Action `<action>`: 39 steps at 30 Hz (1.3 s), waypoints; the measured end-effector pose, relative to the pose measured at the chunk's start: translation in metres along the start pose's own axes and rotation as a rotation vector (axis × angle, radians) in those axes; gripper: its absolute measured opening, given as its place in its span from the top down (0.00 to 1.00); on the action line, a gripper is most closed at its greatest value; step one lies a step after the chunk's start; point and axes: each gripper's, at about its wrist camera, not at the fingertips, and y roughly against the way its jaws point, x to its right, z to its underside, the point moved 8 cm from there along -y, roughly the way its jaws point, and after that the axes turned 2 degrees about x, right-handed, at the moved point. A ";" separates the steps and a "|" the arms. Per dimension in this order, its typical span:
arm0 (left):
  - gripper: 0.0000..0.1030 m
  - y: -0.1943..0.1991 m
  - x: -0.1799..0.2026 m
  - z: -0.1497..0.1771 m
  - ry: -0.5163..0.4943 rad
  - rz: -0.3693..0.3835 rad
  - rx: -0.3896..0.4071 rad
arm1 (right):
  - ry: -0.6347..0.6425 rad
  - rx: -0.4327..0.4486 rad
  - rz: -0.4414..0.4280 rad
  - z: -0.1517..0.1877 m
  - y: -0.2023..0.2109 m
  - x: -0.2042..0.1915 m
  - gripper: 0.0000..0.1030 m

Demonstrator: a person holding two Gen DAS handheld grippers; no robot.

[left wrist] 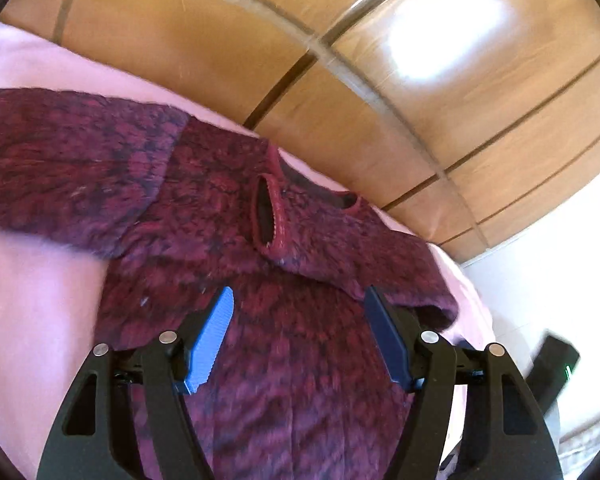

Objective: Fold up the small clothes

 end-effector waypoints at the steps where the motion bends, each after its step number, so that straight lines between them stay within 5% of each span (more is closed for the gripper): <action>1: 0.36 -0.009 0.000 -0.003 0.007 -0.010 -0.013 | -0.033 0.012 0.035 0.003 0.012 0.019 0.33; 4: 0.53 -0.039 0.004 -0.013 0.010 -0.025 -0.041 | -0.132 0.020 0.097 0.009 0.028 0.066 0.56; 8: 0.58 -0.066 0.006 -0.019 -0.023 -0.107 -0.056 | -0.251 0.053 0.104 0.003 0.034 0.099 0.69; 9: 0.80 -0.070 0.004 -0.021 -0.034 -0.129 -0.057 | -0.280 0.062 0.090 0.000 0.031 0.103 0.71; 10: 0.89 -0.071 0.003 -0.021 -0.044 -0.138 -0.061 | -0.308 0.068 0.071 -0.003 0.033 0.106 0.72; 18: 0.91 -0.010 -0.014 -0.035 -0.068 -0.168 0.084 | -0.249 -0.014 0.014 -0.017 -0.021 0.074 0.75; 26: 0.91 -0.022 -0.053 -0.019 -0.114 -0.312 0.025 | -0.188 -0.106 0.100 0.003 -0.057 0.061 0.76; 29: 0.91 -0.022 -0.053 -0.020 -0.103 -0.314 0.038 | -0.151 -0.113 0.123 0.001 -0.050 0.055 0.74; 31: 0.91 -0.019 -0.051 -0.022 -0.094 -0.300 0.058 | -0.126 -0.081 0.133 -0.005 -0.042 0.048 0.61; 34: 0.91 -0.012 -0.048 -0.023 -0.122 -0.314 0.084 | -0.090 -0.020 0.138 -0.020 -0.034 0.034 0.59; 39: 0.88 -0.021 -0.053 -0.022 -0.136 -0.351 0.050 | -0.075 -0.128 0.142 -0.006 -0.082 0.014 0.57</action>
